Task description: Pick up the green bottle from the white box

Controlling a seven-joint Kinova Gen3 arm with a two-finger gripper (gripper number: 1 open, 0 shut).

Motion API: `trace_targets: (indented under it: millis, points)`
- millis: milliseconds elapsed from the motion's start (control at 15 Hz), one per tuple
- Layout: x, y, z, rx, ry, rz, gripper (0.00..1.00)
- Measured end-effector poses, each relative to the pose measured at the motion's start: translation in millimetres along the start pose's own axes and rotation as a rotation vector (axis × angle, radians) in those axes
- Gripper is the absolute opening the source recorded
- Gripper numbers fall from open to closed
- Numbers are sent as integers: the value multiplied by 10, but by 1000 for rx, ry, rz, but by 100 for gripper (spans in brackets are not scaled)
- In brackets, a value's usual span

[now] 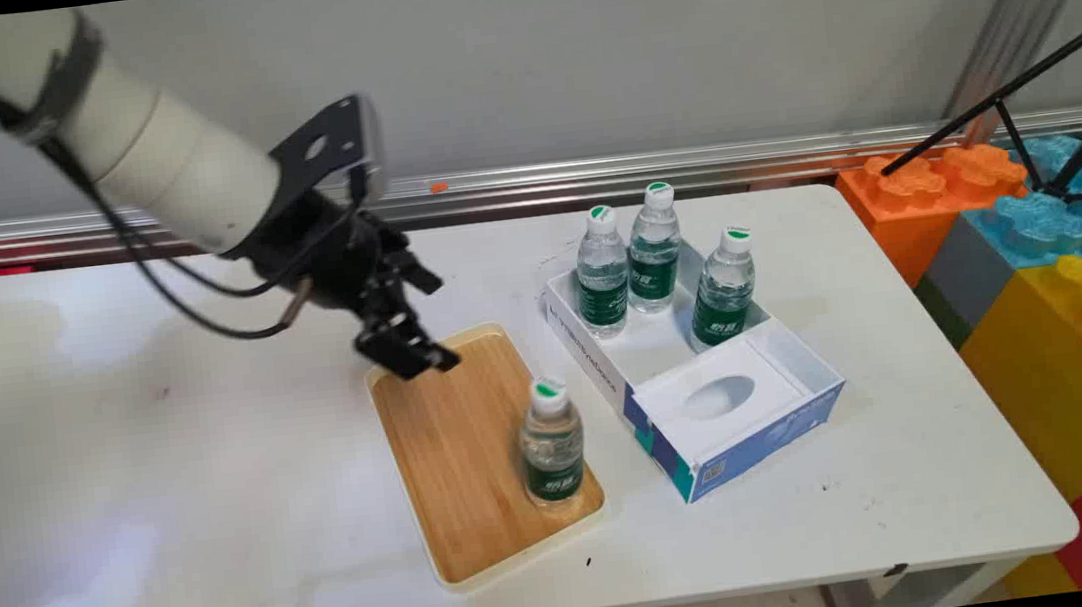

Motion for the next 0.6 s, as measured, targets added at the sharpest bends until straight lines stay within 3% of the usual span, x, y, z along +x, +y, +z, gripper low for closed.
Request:
trace_targets:
  millis: [600]
  points:
    - [797,65,385,9,40,-124,100]
